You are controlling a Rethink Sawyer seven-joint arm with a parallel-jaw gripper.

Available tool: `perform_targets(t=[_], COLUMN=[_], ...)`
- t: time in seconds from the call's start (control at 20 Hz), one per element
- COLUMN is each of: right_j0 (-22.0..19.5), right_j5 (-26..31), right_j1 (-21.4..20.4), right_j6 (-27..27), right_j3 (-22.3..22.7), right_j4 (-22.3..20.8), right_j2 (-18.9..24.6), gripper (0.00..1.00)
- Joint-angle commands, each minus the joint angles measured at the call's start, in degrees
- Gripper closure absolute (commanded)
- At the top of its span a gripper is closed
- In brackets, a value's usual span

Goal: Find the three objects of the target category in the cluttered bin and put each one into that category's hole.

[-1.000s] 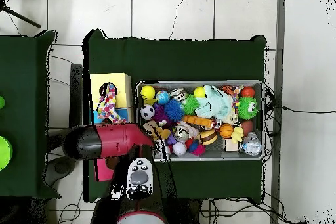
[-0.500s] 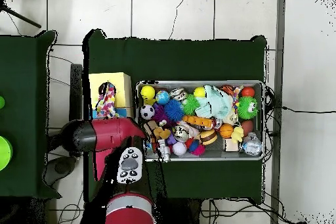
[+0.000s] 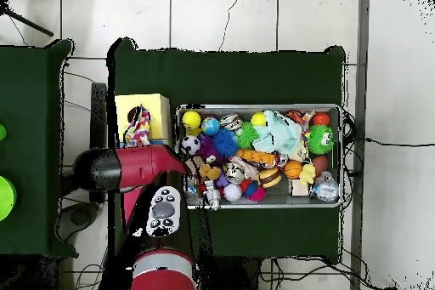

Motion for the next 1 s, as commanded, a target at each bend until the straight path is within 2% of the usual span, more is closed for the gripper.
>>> perform_targets(t=[0.05,0.35,0.5,0.8,1.0], right_j0=[0.36,-0.20,-0.50,-0.87,-1.56], right_j5=[7.01,15.63,18.69,23.27,23.23], right_j1=[-1.96,-5.40,-5.68,-6.08,-5.17], right_j6=[9.92,7.84,7.05,6.30,5.08], right_j3=[-6.41,-7.89,-9.47,-12.19,-13.28], right_j4=[2.31,1.13,0.41,-0.48,-1.11], right_j2=[1.97,1.50,1.49,1.72,2.17], gripper=[1.00,1.00,1.00,1.00,1.00])
